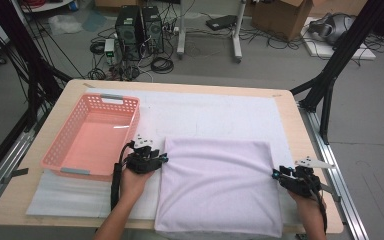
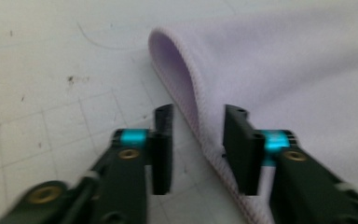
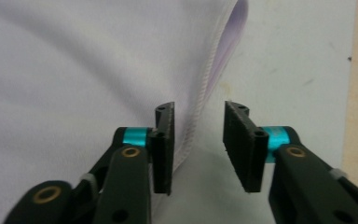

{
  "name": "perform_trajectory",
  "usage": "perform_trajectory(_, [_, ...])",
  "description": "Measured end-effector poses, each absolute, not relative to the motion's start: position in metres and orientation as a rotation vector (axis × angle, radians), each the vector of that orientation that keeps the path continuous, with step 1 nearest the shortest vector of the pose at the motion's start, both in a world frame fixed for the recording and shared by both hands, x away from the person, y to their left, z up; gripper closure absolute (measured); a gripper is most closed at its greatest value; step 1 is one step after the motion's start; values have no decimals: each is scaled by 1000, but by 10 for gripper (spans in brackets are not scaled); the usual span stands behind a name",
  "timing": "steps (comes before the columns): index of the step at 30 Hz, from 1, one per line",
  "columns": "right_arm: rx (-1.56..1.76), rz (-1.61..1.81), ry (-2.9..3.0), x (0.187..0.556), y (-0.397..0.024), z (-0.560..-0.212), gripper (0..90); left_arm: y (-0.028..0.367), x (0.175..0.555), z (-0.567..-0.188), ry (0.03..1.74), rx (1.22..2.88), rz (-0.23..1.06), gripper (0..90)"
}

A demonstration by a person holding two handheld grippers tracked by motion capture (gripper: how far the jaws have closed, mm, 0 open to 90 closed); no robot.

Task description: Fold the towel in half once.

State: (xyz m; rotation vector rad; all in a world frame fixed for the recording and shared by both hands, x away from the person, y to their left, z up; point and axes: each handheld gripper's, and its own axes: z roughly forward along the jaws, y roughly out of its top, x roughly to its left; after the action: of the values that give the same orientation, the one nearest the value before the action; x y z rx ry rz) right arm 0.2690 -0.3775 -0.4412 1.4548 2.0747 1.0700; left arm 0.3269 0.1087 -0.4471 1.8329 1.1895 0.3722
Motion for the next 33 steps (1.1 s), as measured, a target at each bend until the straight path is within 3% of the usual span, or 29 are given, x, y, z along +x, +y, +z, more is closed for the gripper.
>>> perform_trajectory(7, [1436,1152,2037,294,-384,-431,520,110,345,-452,1208,1786,336,433])
perform_trajectory(15, [1438,1088,2130,339,-375,-435,431,103,370,-452,1223,1828,368,420])
perform_trajectory(21, [1385,988,2252,347,-359,-443,403,92,370,-452,1147,1929,411,446])
perform_trajectory(26, [1384,931,2253,340,-353,-440,509,88,368,-451,1134,1967,462,513])
perform_trajectory(30, [1379,990,2288,339,-351,-440,796,87,367,-451,1098,1974,421,672])
perform_trajectory(32, [1402,1022,2301,339,-352,-441,823,85,366,-450,1112,1953,372,813])
perform_trajectory(33, [1414,1045,2307,340,-354,-441,834,84,367,-449,1118,1957,375,841])
